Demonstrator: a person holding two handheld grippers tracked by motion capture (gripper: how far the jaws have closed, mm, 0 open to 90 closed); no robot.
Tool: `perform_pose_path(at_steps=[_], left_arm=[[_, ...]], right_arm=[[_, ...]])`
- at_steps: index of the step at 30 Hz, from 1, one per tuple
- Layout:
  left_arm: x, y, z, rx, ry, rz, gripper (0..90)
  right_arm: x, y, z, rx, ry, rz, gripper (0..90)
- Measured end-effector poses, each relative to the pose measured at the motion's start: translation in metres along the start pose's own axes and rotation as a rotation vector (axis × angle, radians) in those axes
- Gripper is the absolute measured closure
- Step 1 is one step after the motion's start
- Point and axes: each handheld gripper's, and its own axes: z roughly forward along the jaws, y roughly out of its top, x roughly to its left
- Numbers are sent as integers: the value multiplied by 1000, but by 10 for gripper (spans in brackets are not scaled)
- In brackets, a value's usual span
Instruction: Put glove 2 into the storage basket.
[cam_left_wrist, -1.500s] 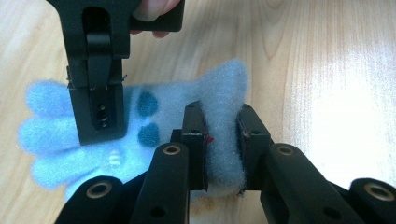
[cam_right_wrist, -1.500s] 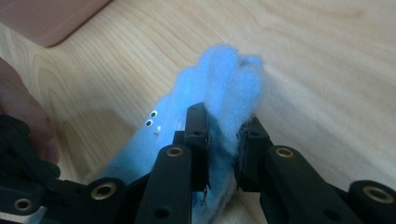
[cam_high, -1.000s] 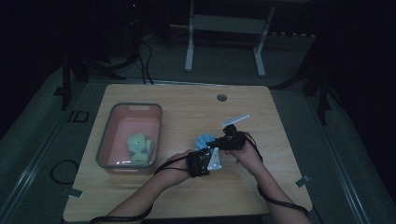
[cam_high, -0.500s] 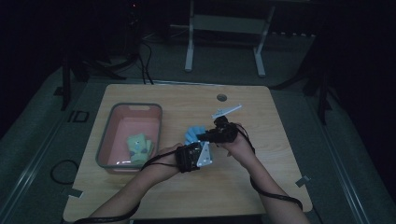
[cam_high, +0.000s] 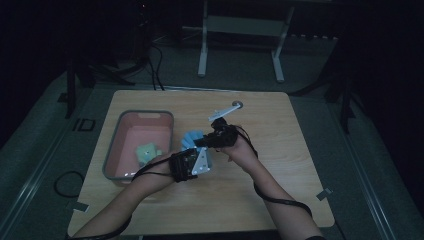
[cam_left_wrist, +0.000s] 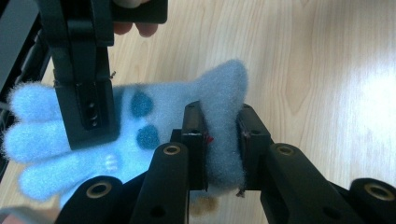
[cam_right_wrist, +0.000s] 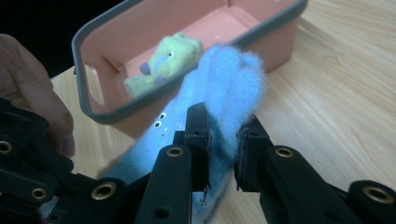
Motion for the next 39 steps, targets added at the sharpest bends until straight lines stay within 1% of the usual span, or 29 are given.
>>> perform_pose_path(at_steps=[2, 6, 9, 13, 14, 15, 16, 19, 22, 25, 29, 31, 35, 39], left_arm=[[3, -4, -4, 4, 0, -7, 776], [6, -13, -13, 9, 24, -9, 776], [7, -19, -20, 15, 29, -17, 776], [10, -29, -26, 29, 28, -32, 776], [11, -32, -27, 29, 34, -37, 776], [12, -34, -28, 36, 31, -42, 776], [13, -36, -30, 44, 34, -37, 776], [15, -43, -35, 56, 47, -43, 776], [18, -50, -42, 64, 56, -60, 776], [20, -58, -49, 78, 66, -65, 776], [21, -70, -57, 91, 73, -83, 776], [21, -77, -60, 91, 77, -93, 776], [20, -89, -64, 100, 84, -113, 776], [20, -101, -62, 106, 75, -137, 775]], right_arm=[[2, 6, 4, -4, 7, -3, 782], [7, 18, 12, -7, 20, -14, 783], [11, 24, 19, -8, 38, -15, 783], [16, 32, 29, -7, 47, -29, 783], [17, 34, 31, -6, 54, -30, 782], [19, 36, 33, -6, 54, -31, 783], [20, 38, 36, -3, 56, -32, 783], [24, 46, 42, 1, 67, -42, 783], [29, 55, 49, 1, 75, -51, 783], [35, 62, 57, 1, 80, -63, 782], [42, 70, 69, -8, 91, -67, 783], [44, 73, 76, -9, 104, -63, 783], [48, 77, 90, 6, 128, -61, 783], [49, 79, 104, 26, 125, -65, 782]])
